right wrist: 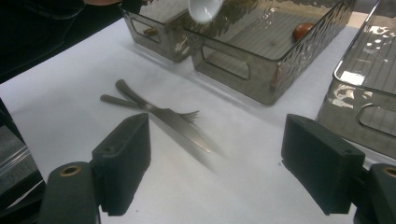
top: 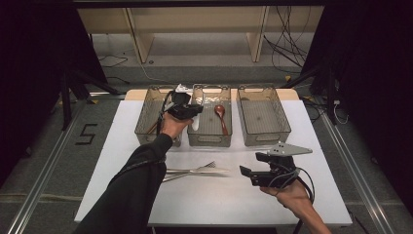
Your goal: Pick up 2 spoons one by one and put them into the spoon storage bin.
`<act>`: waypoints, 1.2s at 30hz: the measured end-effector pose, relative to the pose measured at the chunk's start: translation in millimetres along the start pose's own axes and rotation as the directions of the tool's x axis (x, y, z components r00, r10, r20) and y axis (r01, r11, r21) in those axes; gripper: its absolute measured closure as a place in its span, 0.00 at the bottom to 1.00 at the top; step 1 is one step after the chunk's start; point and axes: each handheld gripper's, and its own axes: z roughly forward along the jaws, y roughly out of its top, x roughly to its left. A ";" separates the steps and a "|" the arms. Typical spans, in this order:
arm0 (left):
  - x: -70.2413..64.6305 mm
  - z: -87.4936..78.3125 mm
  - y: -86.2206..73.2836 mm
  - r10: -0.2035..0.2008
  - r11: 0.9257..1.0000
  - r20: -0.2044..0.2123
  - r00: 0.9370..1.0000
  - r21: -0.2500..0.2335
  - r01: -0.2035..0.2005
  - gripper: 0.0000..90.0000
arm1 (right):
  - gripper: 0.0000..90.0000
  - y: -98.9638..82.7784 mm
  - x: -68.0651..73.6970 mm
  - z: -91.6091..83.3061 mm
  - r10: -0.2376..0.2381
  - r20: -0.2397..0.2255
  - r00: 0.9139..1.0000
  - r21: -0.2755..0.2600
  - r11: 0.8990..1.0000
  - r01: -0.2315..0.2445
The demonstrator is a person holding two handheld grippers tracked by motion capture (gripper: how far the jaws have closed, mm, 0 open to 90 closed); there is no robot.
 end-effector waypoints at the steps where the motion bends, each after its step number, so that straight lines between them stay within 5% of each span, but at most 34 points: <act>1: 0.2 -1.3 1.0 -0.004 1.000 0.006 1.000 -0.003 0.004 0.77 | 0.28 0.1 0.0 0.0 0.001 0.000 1.000 0.000 1.000 -0.001; 10: -7.1 -29.5 6.3 0.024 1.000 0.081 0.996 0.016 -0.025 0.59 | 0.28 0.1 0.8 0.8 -0.001 -0.001 1.000 0.004 1.000 0.001; 17: -13.2 -60.6 -8.6 0.055 0.997 0.177 0.983 0.043 -0.063 0.41 | 0.28 0.6 1.6 0.7 0.000 0.002 1.000 0.004 1.000 0.000; 36: -24.1 -94.2 -59.9 0.176 0.973 0.189 0.966 0.115 -0.200 0.27 | 0.28 1.1 3.9 1.7 -0.012 -0.003 1.000 0.004 1.000 0.012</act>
